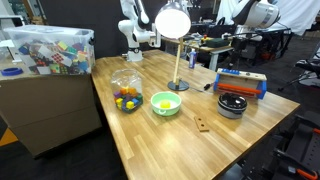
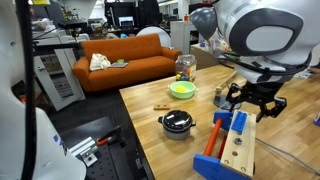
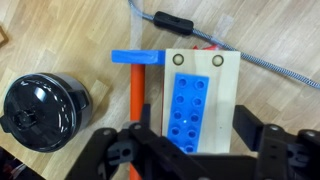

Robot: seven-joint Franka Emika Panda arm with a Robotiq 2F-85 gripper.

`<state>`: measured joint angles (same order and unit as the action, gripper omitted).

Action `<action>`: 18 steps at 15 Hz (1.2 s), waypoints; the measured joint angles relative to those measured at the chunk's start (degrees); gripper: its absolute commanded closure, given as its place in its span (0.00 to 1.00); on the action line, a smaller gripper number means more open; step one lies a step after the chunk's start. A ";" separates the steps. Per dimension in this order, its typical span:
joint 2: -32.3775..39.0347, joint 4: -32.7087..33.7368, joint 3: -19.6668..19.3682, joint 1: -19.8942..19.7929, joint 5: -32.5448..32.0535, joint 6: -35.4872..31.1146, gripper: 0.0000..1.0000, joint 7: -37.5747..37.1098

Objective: Put the Lego on the tool box

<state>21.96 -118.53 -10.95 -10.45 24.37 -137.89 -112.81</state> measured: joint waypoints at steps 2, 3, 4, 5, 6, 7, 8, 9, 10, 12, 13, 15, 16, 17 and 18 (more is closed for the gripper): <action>-0.75 -0.09 0.08 0.06 -0.01 0.00 0.00 0.73; -1.37 -0.30 0.19 0.13 -0.01 0.00 0.00 1.46; -2.30 -0.84 0.30 0.28 -0.02 0.01 0.00 2.22; -3.51 -1.71 0.45 0.50 -0.02 0.01 0.00 2.98; -5.02 -3.06 0.66 0.74 -0.02 0.01 0.00 3.70; -6.83 -4.87 0.88 1.04 -0.02 0.03 0.00 4.15; -8.82 -6.99 1.10 1.36 -0.01 0.07 0.00 4.39; -11.03 -9.43 1.32 1.74 -0.01 0.07 0.00 4.42; -13.28 -12.13 1.55 2.16 -0.01 0.07 0.00 4.41; -18.35 -18.35 1.88 3.15 -0.01 0.03 0.00 3.98; -21.05 -21.79 2.08 3.61 -0.01 -0.01 0.00 3.51; -26.78 -28.86 2.79 4.18 -0.01 -0.01 0.00 2.05; -29.76 -32.38 3.27 4.29 -0.01 0.09 0.00 1.20; -32.52 -35.30 3.61 4.32 -0.01 0.05 0.00 0.69; -34.42 -36.81 3.71 4.32 -0.01 0.03 0.00 0.46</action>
<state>-12.45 -155.34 -7.24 -6.14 24.36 -137.87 -112.35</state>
